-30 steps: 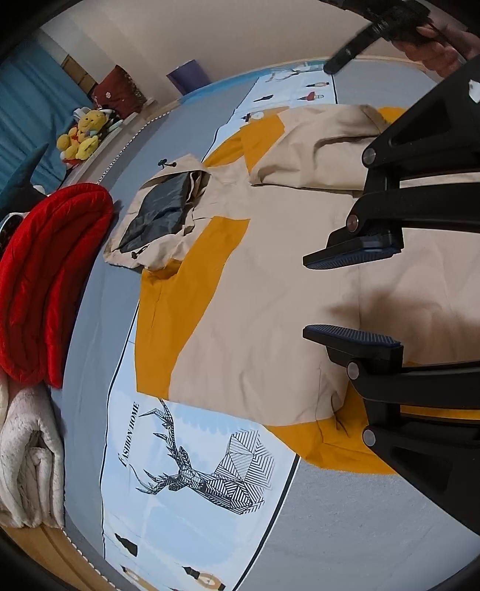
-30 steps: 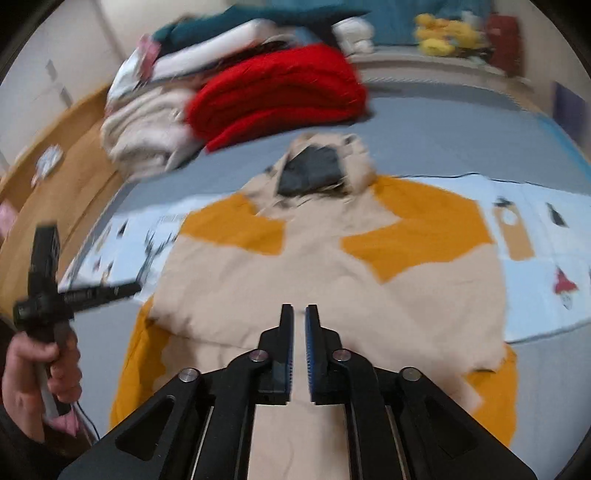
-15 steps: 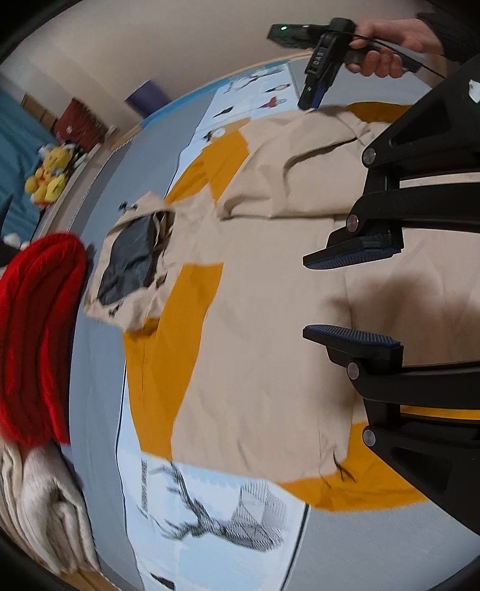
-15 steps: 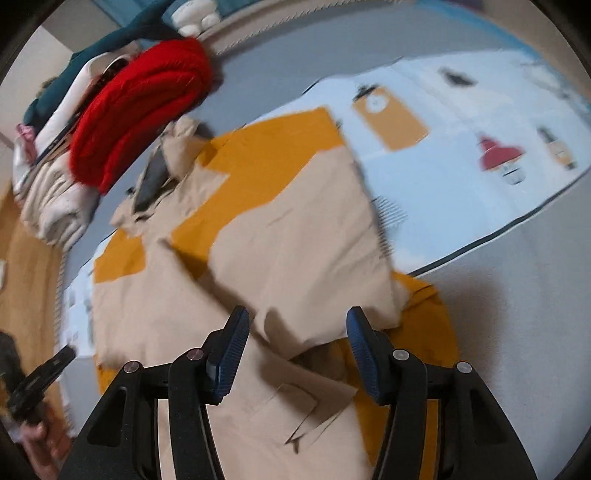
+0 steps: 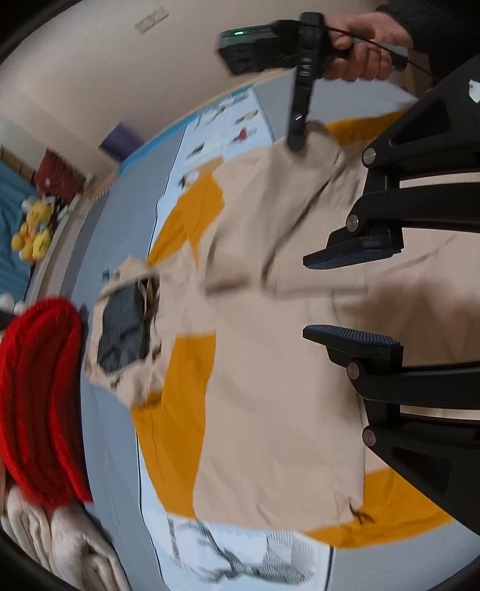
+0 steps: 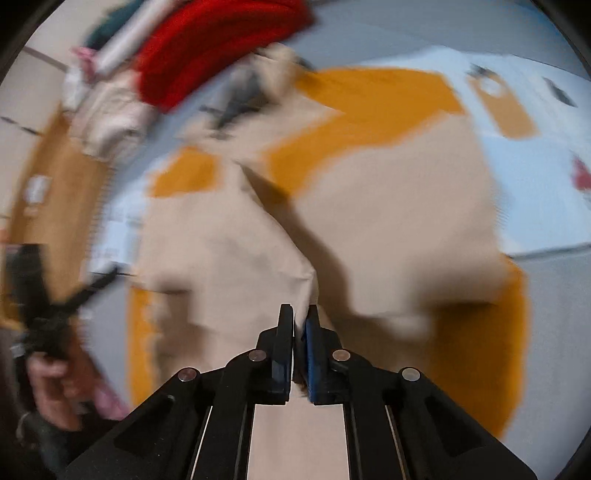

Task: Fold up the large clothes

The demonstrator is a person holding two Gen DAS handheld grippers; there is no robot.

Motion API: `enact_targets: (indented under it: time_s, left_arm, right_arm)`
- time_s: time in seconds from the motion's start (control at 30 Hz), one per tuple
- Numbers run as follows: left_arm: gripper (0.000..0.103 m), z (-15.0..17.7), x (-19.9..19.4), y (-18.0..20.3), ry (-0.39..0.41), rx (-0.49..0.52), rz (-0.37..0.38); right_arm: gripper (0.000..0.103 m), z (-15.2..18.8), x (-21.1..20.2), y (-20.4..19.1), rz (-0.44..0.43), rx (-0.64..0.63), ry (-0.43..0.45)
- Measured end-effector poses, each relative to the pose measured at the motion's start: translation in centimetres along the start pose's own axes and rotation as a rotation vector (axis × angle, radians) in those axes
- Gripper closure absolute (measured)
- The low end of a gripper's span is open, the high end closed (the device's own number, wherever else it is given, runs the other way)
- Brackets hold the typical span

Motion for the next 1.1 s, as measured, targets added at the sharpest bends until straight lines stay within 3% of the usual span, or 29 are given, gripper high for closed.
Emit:
enact_targets:
  time_s: [0.13,0.23,0.4,0.43,0.47,0.57,0.7,0.8,0.97,1.1]
  left_arm:
    - [0.067,0.5,0.7,4.7,-0.019,0.079,0.155]
    - [0.055,1.0,1.2,7.6,-0.034,0.151,0.22]
    - [0.052,1.4,2.1,8.6,-0.04,0.174,0.199]
    - [0.056,1.3,2.1,8.3,-0.033,0.168,0.191]
    - [0.074,1.0,2.0,7.9,-0.019,0.163,0.179]
    - [0.083,0.4,1.3,6.0,-0.017,0.145,0.117]
    - [0.089,-1.1,-1.2,-0.5,0.026,0.013,-0.008]
    - [0.091,-2.3,-3.9,-6.4,0.079,-0.099,-0.112]
    - [0.091,-2.6,-8.1,-15.0,0.16,-0.315,-0.251]
    - [0.085,-2.0,-9.6,-17.7,0.198,-0.434,-0.261]
  right_arm:
    - [0.097,-0.7,0.8,-3.8,-0.184,0.047,0.028]
    - [0.097,-0.8,1.9,-5.8,-0.239,0.063,0.035]
    - [0.097,-1.0,2.4,-8.8,-0.327,0.057,0.052]
    - [0.097,-0.9,2.4,-9.5,-0.332,0.038,0.052]
    - [0.097,-1.0,2.5,-10.0,-0.327,0.026,0.052]
    - [0.093,-1.5,2.7,-9.9,-0.319,0.041,0.068]
    - [0.089,-3.1,1.6,-7.3,-0.202,0.1,0.168]
    - [0.086,-3.6,1.9,-4.3,-0.048,0.167,0.186]
    - [0.085,-2.3,4.3,0.0,0.137,0.263,0.089]
    - [0.085,-1.3,5.6,2.5,0.217,0.328,0.021]
Point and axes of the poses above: each gripper's, at about its wrist camera, not at the fingertips, and x roughly the way its jaws point, y to its right, z to its underside, the point moved 8 cm from there along x, roughly the way its jaws point, and after that the axes turned 7 degrees about z, right-handed, at the moved point
